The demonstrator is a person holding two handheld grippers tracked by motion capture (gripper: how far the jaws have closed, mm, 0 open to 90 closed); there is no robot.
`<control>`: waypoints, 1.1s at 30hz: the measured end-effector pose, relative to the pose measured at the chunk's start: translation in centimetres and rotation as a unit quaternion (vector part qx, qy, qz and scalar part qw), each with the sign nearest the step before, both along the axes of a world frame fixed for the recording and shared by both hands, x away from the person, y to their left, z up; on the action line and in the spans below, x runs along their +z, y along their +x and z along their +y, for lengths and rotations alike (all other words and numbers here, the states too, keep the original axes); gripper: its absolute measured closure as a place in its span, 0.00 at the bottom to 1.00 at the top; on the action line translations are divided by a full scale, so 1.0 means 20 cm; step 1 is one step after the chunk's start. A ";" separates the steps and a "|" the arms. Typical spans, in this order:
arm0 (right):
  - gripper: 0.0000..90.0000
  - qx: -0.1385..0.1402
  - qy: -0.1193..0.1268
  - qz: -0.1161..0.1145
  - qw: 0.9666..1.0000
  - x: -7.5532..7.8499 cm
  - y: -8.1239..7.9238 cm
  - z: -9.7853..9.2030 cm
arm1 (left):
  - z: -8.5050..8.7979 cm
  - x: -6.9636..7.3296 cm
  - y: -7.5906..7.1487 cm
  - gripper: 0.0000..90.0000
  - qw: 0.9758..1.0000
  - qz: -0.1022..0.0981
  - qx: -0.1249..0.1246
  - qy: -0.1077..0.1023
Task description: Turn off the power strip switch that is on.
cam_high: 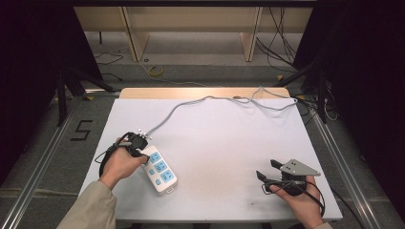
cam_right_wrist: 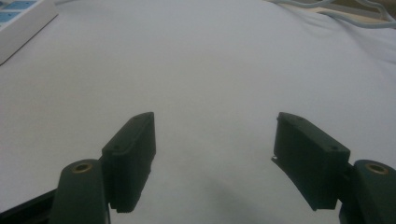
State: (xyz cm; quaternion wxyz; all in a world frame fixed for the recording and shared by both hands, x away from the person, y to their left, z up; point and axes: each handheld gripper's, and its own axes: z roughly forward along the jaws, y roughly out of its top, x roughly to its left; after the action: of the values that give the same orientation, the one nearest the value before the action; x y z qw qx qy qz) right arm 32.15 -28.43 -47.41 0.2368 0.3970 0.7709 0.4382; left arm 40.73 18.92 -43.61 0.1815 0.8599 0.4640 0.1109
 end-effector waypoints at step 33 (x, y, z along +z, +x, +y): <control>0.34 -0.001 0.001 0.000 1.000 0.00 0.00 0.00 | 0.09 0.07 -0.06 0.83 0.989 -0.122 0.000 -0.084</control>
State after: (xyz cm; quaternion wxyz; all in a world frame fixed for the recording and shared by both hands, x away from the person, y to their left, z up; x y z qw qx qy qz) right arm 32.12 -28.39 -47.38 0.2367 0.3976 0.7702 0.4389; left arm 39.47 20.74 -42.14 0.3084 0.8214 0.4465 0.1755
